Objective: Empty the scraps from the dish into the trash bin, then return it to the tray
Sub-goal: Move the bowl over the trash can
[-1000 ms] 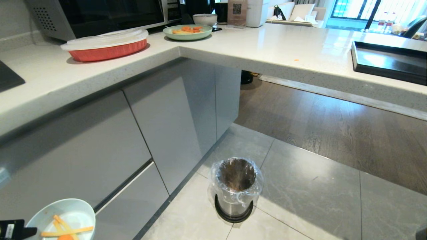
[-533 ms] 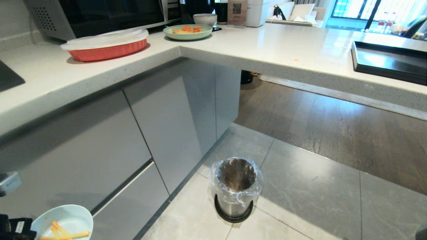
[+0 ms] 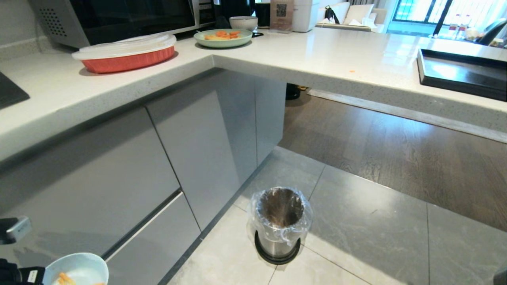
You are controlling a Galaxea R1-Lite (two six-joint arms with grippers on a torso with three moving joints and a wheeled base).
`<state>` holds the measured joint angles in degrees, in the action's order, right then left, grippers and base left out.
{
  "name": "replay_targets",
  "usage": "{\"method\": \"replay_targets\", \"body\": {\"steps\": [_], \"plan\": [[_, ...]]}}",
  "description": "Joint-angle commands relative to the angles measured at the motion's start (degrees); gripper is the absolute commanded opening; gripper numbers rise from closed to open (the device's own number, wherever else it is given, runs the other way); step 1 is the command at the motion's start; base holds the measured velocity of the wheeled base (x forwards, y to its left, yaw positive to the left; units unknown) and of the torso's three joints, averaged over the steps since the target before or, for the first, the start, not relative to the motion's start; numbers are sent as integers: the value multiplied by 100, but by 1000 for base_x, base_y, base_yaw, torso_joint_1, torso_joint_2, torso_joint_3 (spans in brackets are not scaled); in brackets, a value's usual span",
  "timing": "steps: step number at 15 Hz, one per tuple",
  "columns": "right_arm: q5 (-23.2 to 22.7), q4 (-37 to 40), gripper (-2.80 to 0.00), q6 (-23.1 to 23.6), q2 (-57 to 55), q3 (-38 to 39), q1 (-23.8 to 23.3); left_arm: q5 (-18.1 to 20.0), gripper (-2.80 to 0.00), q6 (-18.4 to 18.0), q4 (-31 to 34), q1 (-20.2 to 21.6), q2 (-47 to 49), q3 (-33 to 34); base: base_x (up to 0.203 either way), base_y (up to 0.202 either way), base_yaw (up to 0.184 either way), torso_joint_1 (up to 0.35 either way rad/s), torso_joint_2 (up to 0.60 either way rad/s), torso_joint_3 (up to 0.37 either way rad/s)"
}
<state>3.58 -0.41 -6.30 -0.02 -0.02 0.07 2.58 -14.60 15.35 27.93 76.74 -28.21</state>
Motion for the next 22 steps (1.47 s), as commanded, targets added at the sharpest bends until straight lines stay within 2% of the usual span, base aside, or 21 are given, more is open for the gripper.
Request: {"method": "replay_targets", "body": {"steps": [1,3,8,11,15,18,22], "plan": [[3,-2,-280,-3,-6,2,1,4,-280,35,-286,-312,-110,74,0,0,0,0,0,0],[3,-2,-280,-3,2,2,1,-28,-280,134,-423,-586,-145,104,0,0,0,0,0,0],[3,-2,-280,-3,2,2,1,-79,-280,196,-643,-800,202,61,0,0,0,0,0,0],[3,-2,-280,-3,2,2,1,-466,-280,297,-1045,-1054,350,109,0,0,0,0,0,0],[3,-2,-280,-3,-1,2,1,-763,-280,379,-1070,-1141,175,95,0,0,0,0,0,0],[3,-2,-280,-3,2,2,1,-1034,-280,446,-1055,-1355,71,84,0,0,0,0,0,0],[3,-2,-280,-3,2,2,1,-1122,-280,454,-970,-1344,-418,122,0,0,0,0,0,0]]}}
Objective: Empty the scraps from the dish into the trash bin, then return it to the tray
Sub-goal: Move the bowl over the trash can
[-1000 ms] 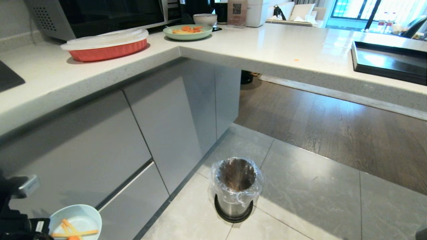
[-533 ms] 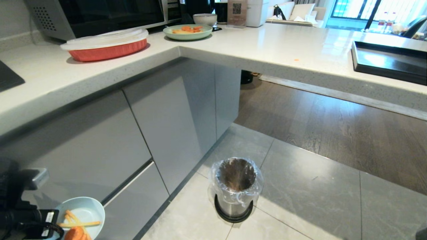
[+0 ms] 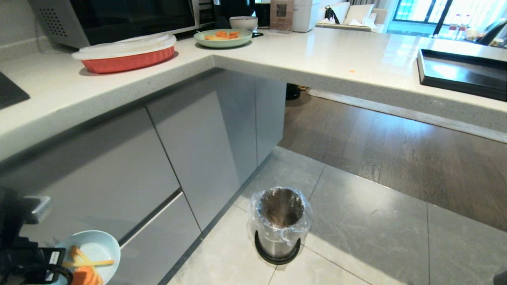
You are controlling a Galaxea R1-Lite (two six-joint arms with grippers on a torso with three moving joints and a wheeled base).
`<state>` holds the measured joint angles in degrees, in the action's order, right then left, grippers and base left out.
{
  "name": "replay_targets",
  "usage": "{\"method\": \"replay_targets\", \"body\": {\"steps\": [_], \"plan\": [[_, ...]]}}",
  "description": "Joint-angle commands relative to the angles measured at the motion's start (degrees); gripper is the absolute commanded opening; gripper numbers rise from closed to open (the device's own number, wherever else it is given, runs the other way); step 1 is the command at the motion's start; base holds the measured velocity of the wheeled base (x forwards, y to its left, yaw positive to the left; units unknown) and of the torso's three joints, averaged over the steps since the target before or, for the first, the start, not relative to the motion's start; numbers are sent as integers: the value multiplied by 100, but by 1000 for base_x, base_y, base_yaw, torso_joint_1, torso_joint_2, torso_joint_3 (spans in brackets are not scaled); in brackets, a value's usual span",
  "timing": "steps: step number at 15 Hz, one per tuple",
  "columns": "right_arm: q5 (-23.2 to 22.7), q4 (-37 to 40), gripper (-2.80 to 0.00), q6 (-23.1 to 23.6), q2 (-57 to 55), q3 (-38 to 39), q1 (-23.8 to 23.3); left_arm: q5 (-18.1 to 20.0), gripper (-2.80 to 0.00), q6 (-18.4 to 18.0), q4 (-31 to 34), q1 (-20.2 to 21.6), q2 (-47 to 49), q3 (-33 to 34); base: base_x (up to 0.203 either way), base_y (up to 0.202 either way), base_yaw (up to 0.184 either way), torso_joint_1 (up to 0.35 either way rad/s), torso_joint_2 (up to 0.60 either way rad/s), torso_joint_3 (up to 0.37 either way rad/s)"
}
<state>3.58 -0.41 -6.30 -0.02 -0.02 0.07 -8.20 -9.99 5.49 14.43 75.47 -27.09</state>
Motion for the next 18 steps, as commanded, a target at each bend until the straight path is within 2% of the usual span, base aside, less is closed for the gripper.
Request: {"method": "replay_targets", "body": {"steps": [1,4,10,14,18], "plan": [[2,-2,-280,-3,-1,0,1,-230,-280,-4,43,26,-376,35,0,0,0,0,0,0],[2,-2,-280,-3,2,2,1,-437,-280,49,286,138,-551,256,0,0,0,0,0,0],[2,-2,-280,-3,2,-5,1,-385,-280,60,299,279,-1629,748,0,0,0,0,0,0],[2,-2,-280,-3,2,-2,1,67,-280,58,346,236,-1895,1001,0,0,0,0,0,0],[2,-2,-280,-3,2,2,1,122,-280,58,383,244,-1878,1046,0,0,0,0,0,0]]}}
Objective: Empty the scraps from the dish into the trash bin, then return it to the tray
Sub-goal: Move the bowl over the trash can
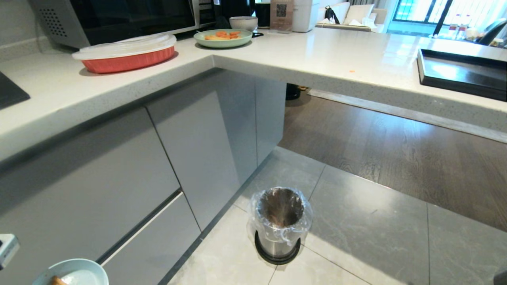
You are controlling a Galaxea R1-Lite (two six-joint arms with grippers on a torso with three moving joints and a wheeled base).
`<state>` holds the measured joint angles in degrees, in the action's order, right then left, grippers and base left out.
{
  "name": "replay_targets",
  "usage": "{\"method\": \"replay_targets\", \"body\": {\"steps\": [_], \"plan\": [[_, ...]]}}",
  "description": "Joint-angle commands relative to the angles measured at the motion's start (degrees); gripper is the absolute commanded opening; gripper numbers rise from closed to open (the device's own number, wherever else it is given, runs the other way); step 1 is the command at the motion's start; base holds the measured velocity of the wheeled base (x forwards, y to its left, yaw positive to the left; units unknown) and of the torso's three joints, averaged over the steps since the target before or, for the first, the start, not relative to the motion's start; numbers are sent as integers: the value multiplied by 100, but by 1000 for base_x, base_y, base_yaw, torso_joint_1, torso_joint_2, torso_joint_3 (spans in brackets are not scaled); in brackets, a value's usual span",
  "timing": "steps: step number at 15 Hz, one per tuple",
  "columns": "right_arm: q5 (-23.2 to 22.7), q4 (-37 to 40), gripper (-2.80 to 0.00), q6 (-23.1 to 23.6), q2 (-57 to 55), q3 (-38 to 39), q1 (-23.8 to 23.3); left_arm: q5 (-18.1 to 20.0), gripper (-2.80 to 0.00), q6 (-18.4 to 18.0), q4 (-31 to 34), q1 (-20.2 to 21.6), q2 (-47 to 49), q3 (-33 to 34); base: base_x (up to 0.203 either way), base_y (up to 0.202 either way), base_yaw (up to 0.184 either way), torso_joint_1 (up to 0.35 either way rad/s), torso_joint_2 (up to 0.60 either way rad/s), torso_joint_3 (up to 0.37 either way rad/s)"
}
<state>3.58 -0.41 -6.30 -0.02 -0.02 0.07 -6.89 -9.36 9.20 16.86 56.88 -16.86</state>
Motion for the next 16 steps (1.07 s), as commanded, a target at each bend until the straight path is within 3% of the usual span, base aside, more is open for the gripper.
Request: {"method": "replay_targets", "body": {"steps": [1,14,16], "plan": [[3,-2,-280,-3,-3,2,1,-19,-280,-4,11,10,-19,34,0,0,0,0,0,0],[3,-2,-280,-3,2,2,1,21,-280,-48,171,-51,-207,187,0,0,0,0,0,0],[3,-2,-280,-3,2,2,1,275,-280,-43,313,-92,-288,180,0,0,0,0,0,0]]}}
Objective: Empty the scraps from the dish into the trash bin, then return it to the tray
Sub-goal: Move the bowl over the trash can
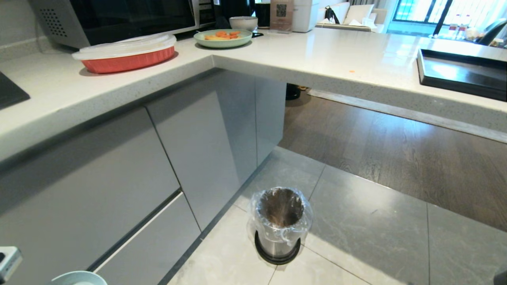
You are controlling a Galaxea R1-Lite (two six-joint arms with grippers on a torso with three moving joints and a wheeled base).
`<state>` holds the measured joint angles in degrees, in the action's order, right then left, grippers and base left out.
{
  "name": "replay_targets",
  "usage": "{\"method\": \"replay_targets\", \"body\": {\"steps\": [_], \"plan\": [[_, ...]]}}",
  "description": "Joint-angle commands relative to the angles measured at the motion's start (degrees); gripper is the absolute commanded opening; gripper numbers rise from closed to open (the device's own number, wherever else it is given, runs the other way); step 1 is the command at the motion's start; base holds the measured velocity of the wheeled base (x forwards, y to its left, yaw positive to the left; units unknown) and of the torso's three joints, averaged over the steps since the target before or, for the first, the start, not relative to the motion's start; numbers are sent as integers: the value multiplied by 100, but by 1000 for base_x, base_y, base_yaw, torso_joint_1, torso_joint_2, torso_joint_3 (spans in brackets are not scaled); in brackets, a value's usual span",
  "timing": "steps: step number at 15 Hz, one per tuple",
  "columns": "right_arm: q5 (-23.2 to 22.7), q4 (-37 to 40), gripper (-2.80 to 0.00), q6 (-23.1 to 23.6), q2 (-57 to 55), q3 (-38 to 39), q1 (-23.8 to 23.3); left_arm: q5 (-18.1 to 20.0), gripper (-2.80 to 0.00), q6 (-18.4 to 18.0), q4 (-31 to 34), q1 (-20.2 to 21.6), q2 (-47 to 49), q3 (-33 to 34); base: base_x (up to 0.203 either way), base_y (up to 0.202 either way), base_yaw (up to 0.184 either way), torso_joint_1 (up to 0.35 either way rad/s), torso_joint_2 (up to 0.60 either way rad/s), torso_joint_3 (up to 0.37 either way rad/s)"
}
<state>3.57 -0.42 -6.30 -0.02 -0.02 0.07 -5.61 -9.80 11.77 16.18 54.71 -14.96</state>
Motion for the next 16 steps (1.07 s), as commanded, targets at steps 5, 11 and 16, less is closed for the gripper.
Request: {"method": "replay_targets", "body": {"steps": [5,11,16], "plan": [[3,-2,-280,-3,-6,2,1,667,-280,4,431,-133,-215,-16,0,0,0,0,0,0],[3,-2,-280,-3,2,-4,1,667,-280,-5,431,-273,-255,-40,0,0,0,0,0,0],[3,-2,-280,-3,2,2,1,667,-280,-5,605,-273,-435,-25,2,-82,0,2,1,3]]}}
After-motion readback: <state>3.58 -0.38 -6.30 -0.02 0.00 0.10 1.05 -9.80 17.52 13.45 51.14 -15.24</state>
